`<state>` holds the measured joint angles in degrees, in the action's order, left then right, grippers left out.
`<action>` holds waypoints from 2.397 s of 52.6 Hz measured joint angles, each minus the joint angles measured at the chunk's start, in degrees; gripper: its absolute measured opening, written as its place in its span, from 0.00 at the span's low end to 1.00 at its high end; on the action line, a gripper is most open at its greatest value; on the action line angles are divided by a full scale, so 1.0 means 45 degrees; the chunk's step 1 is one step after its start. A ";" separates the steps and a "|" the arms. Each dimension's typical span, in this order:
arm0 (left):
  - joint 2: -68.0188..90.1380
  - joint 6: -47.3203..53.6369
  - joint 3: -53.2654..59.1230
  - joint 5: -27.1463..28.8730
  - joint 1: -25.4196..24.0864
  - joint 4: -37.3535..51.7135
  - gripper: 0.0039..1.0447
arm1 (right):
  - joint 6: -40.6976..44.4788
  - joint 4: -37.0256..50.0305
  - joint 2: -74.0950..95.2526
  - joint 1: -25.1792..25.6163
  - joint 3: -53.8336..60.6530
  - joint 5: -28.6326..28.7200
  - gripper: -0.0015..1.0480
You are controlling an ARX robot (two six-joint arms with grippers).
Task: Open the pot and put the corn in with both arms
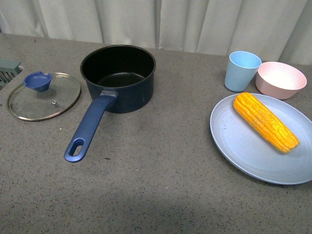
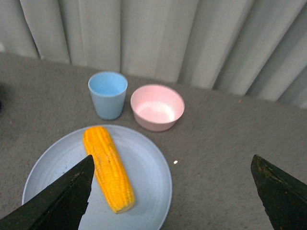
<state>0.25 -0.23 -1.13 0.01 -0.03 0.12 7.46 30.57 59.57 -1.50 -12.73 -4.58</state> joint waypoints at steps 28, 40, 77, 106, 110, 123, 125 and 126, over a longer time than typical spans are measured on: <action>0.0000 0.0005 0.0000 0.0000 0.0000 0.0000 0.94 | -0.1875 -0.3657 1.1142 -0.1122 -0.7271 0.0083 0.91; 0.0000 0.0005 0.0000 0.0000 0.0000 0.0000 0.94 | -0.2016 -0.4527 1.2473 -0.1302 -0.8417 -0.0160 0.91; 0.0000 0.0005 0.0000 0.0000 0.0000 0.0000 0.94 | -0.1724 -0.4362 1.3070 -0.1355 -0.8646 0.0058 0.23; -0.0005 0.0005 0.0000 0.0000 0.0000 0.0000 0.94 | -0.3827 -0.6615 1.1905 -0.4760 -1.3032 0.2574 0.13; -0.0005 0.0005 0.0000 0.0000 0.0000 0.0000 0.94 | -0.4022 -0.7130 1.2653 -0.5294 -1.4338 0.2705 0.13; 0.0000 0.0005 0.0000 0.0000 0.0000 0.0000 0.94 | -0.4347 -0.8510 1.4853 -0.6101 -1.7699 0.2720 0.12; -0.0005 0.0005 0.0000 0.0000 0.0005 0.0000 0.94 | -0.4391 -0.8650 1.5198 -0.6183 -1.8185 0.2725 0.12; -0.0005 0.0005 0.0000 0.0000 0.0000 0.0000 0.94 | -0.4401 -0.8684 1.5271 -0.6203 -1.8297 0.2725 0.12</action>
<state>0.23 -0.21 -1.13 0.01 -0.03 0.12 -12.34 -8.51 128.29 -29.41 -95.07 7.68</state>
